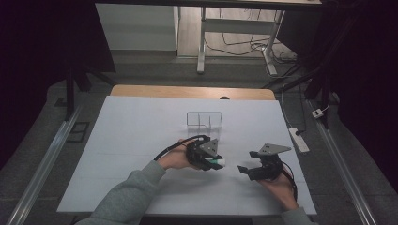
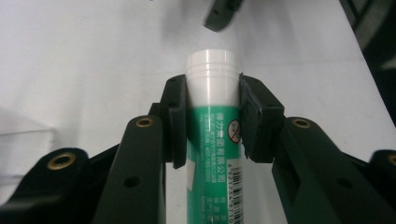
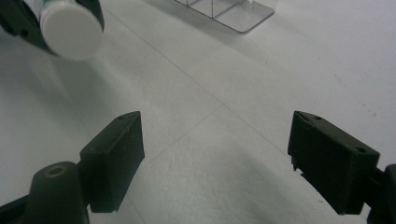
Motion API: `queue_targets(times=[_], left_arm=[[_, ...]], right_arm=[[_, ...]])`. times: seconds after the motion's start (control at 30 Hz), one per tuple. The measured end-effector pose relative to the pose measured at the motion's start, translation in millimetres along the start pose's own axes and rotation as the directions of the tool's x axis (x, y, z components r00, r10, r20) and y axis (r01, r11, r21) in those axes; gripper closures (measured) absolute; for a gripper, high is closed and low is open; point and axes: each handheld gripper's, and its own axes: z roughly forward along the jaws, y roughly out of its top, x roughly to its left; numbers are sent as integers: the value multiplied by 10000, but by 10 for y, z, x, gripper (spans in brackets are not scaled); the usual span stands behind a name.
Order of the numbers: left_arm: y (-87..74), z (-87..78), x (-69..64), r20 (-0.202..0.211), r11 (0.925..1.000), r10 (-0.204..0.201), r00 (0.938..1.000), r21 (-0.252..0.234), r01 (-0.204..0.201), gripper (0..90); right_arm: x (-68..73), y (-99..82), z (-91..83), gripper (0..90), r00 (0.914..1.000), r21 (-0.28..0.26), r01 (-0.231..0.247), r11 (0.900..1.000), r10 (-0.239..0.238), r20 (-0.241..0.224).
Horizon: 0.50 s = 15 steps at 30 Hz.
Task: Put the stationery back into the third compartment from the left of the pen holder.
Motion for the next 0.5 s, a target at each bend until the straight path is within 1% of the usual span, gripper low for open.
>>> queue_targets(times=[0.07, 0.17, 0.2, 0.27, 0.37, 0.4, 0.43, 0.47, 0.5], left_arm=[[-5, -46, 6, -106, 9999, -119, 9999, -124, 118, 644], [-16, -109, 0, -254, 9983, -437, 9987, -395, 427, 644], [-20, -126, -4, -251, 9971, -558, 9981, -527, 545, 643], [-29, -154, -20, -322, 9958, -628, 9975, -685, 605, 643], [-41, -193, -30, -461, 9925, -848, 9953, -926, 802, 643], [-45, -205, -31, -507, 9911, -934, 9943, -998, 880, 643], [-47, -218, -34, -589, 9902, -1008, 9932, -1032, 944, 643], [-49, -234, -38, -705, 9892, -1087, 9916, -1066, 1009, 643], [-51, -255, -38, -800, 9887, -1116, 9905, -1092, 1026, 643]], right_arm=[[0, 2, -5, 182, 10000, -35, -32, 10000, 32, 6], [2, 2, -4, 182, 10000, -53, -71, 10000, 71, 8], [0, -1, -2, 182, 9999, -102, -133, 9999, 132, -101], [2, -5, -8, 182, 9998, -72, -196, 9998, 196, -55], [5, -9, -12, 182, 9997, -103, -233, 9997, 232, -104], [9, -7, -15, 182, 9998, -78, -192, 9998, 192, 17], [12, -6, -15, 182, 9999, -83, -167, 9998, 167, 27], [12, -4, -13, 182, 9998, -122, -174, 9998, 174, -77], [12, -3, -13, 182, 9998, -122, -166, 9998, 165, -84]])
